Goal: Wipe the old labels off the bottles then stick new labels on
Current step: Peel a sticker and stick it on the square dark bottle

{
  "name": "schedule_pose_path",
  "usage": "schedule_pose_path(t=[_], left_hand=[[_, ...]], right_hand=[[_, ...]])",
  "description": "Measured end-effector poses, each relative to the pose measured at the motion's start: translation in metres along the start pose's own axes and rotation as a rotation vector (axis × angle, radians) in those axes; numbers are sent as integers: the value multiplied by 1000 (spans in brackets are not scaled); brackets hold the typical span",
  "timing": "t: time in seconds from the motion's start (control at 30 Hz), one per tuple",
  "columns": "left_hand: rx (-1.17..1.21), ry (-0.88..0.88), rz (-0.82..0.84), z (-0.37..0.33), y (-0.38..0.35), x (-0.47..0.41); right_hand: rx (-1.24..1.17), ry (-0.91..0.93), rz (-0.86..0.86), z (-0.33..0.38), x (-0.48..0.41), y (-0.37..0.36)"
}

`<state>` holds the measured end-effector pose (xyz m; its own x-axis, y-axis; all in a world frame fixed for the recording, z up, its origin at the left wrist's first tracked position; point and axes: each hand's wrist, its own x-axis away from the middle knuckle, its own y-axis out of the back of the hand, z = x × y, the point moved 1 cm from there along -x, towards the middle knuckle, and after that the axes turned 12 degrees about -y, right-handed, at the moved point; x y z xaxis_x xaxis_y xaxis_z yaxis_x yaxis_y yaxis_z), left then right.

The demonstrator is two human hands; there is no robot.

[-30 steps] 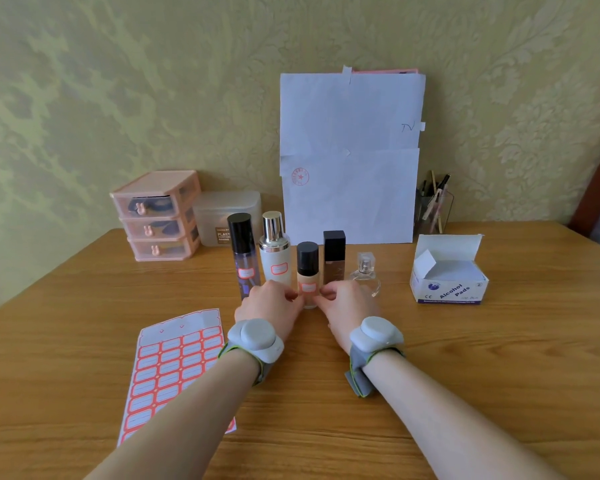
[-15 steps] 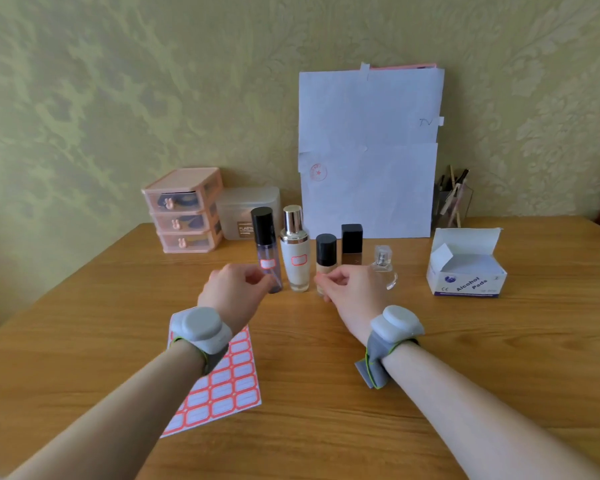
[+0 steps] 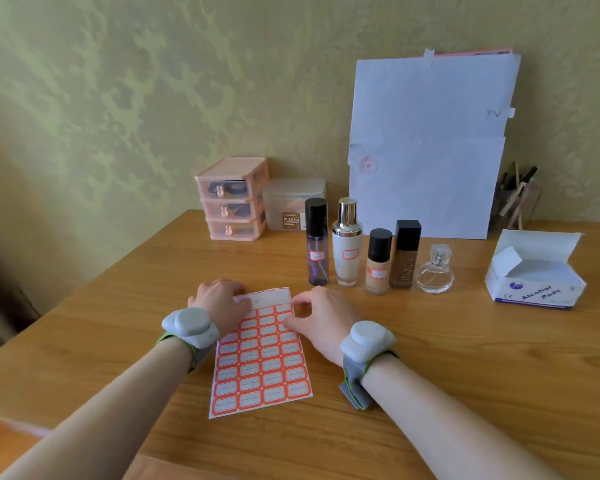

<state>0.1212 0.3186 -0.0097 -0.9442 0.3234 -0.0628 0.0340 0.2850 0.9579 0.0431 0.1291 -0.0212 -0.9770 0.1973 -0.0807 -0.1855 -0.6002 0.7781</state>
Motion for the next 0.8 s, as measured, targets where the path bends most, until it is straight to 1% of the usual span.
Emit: schedule_pose_path(t=[0.13, 0.37, 0.43, 0.57, 0.67, 0.8], left_hand=[[18, -12, -41, -2, -7, 4], [113, -81, -138, -5, -14, 10], [100, -75, -115, -1, -11, 9], [-51, 2, -7, 13, -2, 4], [-46, 24, -8, 16, -1, 4], [12, 5, -41, 13, -1, 9]], right_hand=[[104, 4, -16, 4, -5, -5], [79, -8, -9, 4, -8, -4], [85, -9, -5, 4, -8, -2], [104, -11, 7, 4, -5, -1], [94, -16, 6, 4, -2, -1], [56, -28, -8, 6, 2, 0]])
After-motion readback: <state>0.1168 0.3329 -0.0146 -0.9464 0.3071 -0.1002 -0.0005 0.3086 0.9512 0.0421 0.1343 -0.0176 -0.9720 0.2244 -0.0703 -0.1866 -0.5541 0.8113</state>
